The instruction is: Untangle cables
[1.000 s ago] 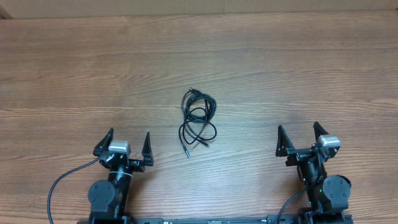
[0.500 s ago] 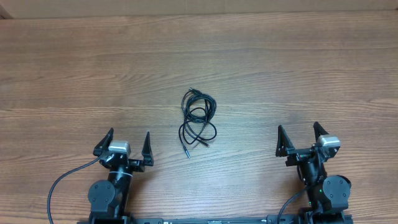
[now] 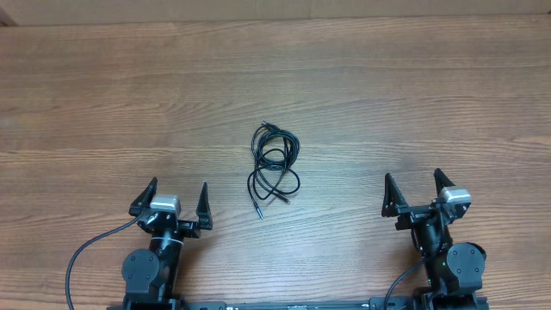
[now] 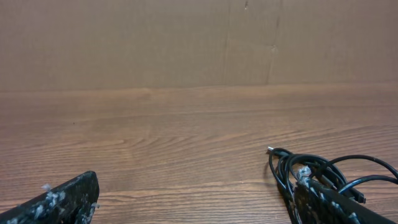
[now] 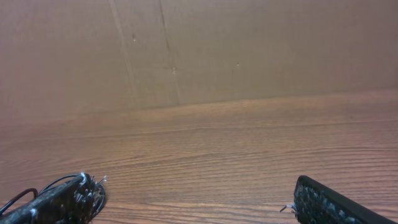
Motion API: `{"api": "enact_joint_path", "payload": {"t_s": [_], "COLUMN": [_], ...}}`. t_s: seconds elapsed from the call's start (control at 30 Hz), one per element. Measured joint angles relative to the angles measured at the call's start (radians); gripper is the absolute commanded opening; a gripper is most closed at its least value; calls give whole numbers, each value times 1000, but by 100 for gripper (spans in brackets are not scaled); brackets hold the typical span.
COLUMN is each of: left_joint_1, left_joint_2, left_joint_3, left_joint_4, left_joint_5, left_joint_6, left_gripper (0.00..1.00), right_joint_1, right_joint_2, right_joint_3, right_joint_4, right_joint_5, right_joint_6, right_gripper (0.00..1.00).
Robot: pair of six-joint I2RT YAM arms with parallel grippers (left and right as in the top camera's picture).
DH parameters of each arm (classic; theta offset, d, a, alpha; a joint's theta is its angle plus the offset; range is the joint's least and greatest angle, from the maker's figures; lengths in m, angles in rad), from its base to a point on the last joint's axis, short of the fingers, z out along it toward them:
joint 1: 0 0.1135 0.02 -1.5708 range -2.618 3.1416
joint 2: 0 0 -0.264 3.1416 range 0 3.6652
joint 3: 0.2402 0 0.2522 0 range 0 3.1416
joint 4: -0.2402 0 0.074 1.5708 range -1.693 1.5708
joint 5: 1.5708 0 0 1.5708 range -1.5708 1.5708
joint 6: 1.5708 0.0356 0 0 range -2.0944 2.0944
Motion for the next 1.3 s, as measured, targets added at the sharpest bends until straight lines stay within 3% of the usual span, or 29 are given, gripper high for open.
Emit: {"api": "enact_joint_path", "payload": {"t_s": [0.4, 0.7, 0.83, 1.03, 1.3], "left_joint_1": [0, 0, 0, 0, 0], "left_joint_2": [0, 0, 28, 200, 578], "left_joint_3": [0, 0, 19, 160, 454], "left_joint_4": [2, 14, -3, -72, -163], "left_joint_5": [0, 4, 5, 9, 81], "left_joint_6": [-5, -102, -135, -161, -165], "left_gripper": [100, 100, 100, 100, 100], "right_joint_1": [0, 0, 0, 0, 0], "right_joint_2": [0, 0, 3, 74, 283], "right_joint_3": [0, 0, 3, 99, 299], "right_joint_4": [3, 16, -55, -168, -277], "right_joint_5": [-1, -38, -43, -49, -53], "right_joint_6": [0, 25, 67, 92, 105], "right_gripper": [100, 100, 100, 100, 100]}}
